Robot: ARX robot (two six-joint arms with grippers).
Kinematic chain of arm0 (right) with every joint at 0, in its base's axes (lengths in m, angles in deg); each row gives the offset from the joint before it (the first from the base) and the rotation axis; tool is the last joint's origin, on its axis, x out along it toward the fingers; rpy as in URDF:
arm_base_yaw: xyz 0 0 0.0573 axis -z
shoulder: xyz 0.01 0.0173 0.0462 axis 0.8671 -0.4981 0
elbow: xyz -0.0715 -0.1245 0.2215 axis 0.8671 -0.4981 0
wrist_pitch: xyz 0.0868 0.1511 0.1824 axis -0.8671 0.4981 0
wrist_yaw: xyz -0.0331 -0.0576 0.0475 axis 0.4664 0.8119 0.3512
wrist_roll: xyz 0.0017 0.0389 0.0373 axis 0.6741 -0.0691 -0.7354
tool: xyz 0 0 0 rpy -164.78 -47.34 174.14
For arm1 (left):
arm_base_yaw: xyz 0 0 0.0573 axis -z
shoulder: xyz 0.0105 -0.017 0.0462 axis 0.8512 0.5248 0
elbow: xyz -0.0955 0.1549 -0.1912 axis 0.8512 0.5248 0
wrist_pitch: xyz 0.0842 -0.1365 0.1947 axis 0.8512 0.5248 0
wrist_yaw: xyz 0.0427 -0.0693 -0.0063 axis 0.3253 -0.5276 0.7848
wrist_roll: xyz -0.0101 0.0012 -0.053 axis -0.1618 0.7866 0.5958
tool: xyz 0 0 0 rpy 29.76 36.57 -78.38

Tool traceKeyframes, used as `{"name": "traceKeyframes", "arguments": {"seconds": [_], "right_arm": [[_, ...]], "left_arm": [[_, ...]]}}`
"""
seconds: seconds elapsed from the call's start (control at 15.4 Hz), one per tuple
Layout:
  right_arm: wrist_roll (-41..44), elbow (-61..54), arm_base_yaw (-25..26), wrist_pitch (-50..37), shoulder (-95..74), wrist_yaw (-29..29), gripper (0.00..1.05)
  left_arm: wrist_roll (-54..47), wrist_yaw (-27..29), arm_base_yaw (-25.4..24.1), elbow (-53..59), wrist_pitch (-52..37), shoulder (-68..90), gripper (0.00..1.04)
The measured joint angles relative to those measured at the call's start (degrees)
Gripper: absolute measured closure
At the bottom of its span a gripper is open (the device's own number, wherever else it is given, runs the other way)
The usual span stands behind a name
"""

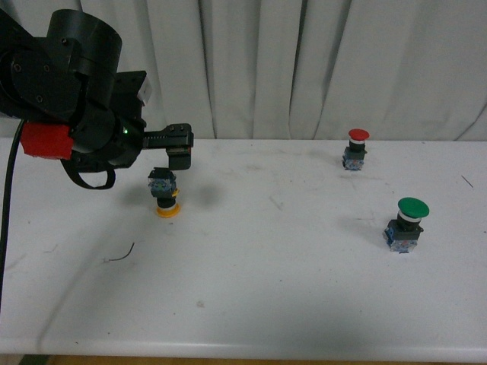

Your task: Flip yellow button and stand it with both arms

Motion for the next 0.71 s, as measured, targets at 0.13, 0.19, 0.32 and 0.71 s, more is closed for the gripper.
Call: {"name": "traceKeyframes", "arguments": {"seconds": [0.13,0.19,0.32,0.71], "right_arm": [[0.0,0.0,0.0,0.0,0.0,0.0,0.06],[0.0,0.0,0.0,0.0,0.0,0.0,0.06],[0.0,0.0,0.0,0.0,0.0,0.0,0.06],[0.0,0.0,0.0,0.0,0.0,0.0,0.06]], "left_arm": [[0.0,-0.9,0.4,0.0,-2.0,1.6,0.07],[-0.4,-1.1,0.6,0.0,-3.2,2.1,0.07],[-1.6,-1.0,0.6,0.0,-4.8,3.2,0.07],[-4.4,-0.6,0.6,-0.2,-5.1,5.2,0.17]]}}
